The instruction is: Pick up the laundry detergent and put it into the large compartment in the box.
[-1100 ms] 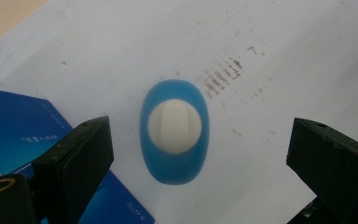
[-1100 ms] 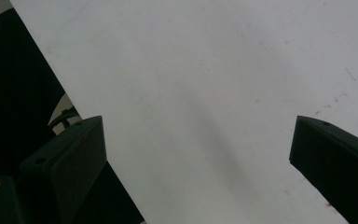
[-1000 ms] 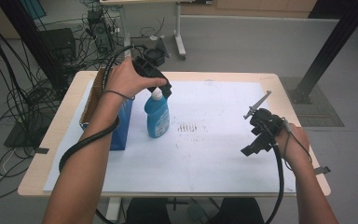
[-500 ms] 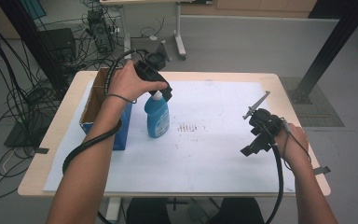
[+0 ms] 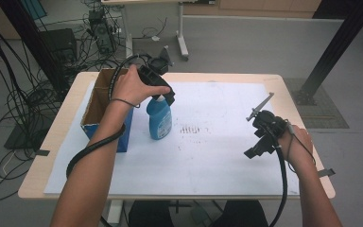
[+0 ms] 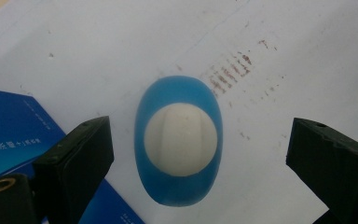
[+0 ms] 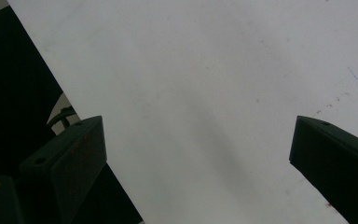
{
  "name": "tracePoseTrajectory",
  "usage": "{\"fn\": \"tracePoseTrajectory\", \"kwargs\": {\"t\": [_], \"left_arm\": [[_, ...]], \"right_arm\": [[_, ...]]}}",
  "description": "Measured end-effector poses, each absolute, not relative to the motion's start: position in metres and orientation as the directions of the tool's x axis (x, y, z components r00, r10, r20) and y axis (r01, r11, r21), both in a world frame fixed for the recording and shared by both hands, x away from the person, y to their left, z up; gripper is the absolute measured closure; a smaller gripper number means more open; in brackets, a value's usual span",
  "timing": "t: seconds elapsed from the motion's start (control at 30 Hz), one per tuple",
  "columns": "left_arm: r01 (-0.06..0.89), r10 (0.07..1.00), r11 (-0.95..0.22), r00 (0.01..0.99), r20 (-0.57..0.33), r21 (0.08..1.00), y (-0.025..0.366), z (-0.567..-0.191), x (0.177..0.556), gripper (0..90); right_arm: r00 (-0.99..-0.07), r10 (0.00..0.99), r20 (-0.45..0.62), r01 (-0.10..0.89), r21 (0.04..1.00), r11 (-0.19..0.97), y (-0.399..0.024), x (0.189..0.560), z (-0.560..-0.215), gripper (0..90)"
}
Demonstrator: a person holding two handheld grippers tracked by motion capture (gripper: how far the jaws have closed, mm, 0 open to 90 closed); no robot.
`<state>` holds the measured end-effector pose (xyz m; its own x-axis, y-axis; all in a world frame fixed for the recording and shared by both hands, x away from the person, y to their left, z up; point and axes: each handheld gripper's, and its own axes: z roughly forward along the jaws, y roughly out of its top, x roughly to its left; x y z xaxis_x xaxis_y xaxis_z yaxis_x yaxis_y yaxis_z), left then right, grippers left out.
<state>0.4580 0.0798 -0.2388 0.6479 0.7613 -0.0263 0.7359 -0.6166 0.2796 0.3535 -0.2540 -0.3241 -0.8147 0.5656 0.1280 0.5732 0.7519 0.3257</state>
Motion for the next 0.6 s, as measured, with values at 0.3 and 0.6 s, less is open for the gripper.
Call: {"fn": "tracePoseTrajectory", "kwargs": {"t": [0.3,0.6], "left_arm": [[0.742,0.767,-0.61,0.641,-0.028,0.277,0.081,-0.247,0.459,7.8],[0.746,0.772,-0.605,0.635,-0.025,0.28,0.081,-0.252,0.46,8.0]], "right_arm": [[-0.815,0.564,0.134,0.574,0.324,0.752,-0.254,0.354,-0.325,3.5],[-0.815,0.563,0.135,0.573,0.325,0.752,-0.254,0.354,-0.325,3.5]]}}
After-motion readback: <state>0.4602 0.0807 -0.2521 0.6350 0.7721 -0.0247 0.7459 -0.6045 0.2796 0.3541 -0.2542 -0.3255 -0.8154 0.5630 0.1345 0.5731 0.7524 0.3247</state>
